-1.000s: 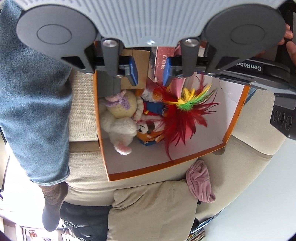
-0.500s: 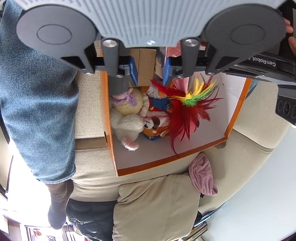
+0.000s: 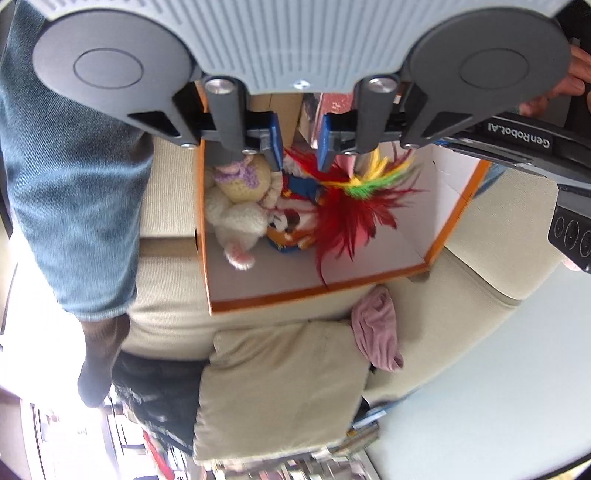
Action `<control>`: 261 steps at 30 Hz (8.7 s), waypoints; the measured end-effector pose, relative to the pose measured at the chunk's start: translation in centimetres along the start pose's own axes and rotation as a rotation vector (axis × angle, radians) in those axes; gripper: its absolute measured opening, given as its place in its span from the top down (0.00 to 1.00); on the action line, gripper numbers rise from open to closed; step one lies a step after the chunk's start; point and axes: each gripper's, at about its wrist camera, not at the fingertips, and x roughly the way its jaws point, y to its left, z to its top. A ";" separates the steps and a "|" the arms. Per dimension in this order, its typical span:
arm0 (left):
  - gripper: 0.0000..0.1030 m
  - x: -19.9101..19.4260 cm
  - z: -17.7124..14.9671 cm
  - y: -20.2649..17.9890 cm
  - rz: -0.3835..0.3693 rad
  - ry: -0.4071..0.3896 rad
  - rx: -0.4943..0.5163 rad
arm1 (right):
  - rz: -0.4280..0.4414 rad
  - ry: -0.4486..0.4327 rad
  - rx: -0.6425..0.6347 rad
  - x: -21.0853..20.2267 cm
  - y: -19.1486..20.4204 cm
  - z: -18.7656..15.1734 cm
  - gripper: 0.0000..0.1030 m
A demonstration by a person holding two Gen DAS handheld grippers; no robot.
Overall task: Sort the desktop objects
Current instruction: 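Open both grippers to release the stick and red box, then withdraw, then grasp the pink plastic holder with the left gripper while the right approaches the white tube, then lift the pink holder with the left gripper while the right grasps the white lotion tube, then carry the pink holder and white tube over the orange box and lower them in, then open both grippers to release the holder and tube into the box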
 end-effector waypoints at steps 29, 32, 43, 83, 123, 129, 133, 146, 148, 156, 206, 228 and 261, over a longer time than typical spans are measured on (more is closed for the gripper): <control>0.59 1.0 -12.9 -1.0 0.563 -0.002 0.572 | 0.008 0.387 -0.270 2.0 2.1 -8.6 0.67; 0.47 1.2 -12.4 -0.8 0.514 0.035 0.615 | 0.010 0.391 -0.265 2.4 2.0 -8.6 0.67; 0.51 1.1 -9.3 1.4 0.317 0.051 0.404 | 0.008 0.407 -0.249 3.4 1.5 -8.6 0.67; 0.90 -1.5 -11.5 1.2 0.199 0.066 0.092 | 0.014 0.530 -0.263 6.8 2.4 -9.3 0.52; 0.88 -0.3 -13.2 2.0 0.223 -0.002 -0.113 | -0.134 0.169 -0.204 -0.8 1.6 -4.8 0.83; 0.89 -0.6 -13.4 2.1 0.220 -0.019 -0.106 | -0.138 0.164 -0.190 -1.7 1.6 -5.3 0.89; 0.93 -1.3 -13.5 1.6 0.188 -0.040 -0.081 | -0.122 0.137 -0.202 -2.1 2.1 -5.1 0.91; 0.94 -9.0 -11.7 -2.0 0.106 -0.169 -0.007 | 0.028 0.043 -0.276 -7.2 4.9 -1.9 0.92; 0.94 -10.9 -10.8 -2.3 0.098 -0.206 -0.017 | 0.067 0.015 -0.283 -7.8 5.5 -1.1 0.92; 0.94 -15.3 -4.2 -3.0 0.151 -0.327 0.018 | 0.139 -0.084 -0.309 -8.6 7.4 2.1 0.92; 0.97 -3.1 0.4 3.8 0.544 -0.325 0.047 | 0.120 0.085 -0.194 6.5 6.3 3.6 0.92; 0.88 -6.4 -3.8 4.3 0.505 -0.438 -0.040 | 0.008 0.152 -0.326 7.0 9.0 0.8 0.88; 0.13 -9.9 -8.0 -4.9 0.465 -0.714 0.062 | -0.071 -0.217 -0.237 -4.2 8.8 1.0 0.35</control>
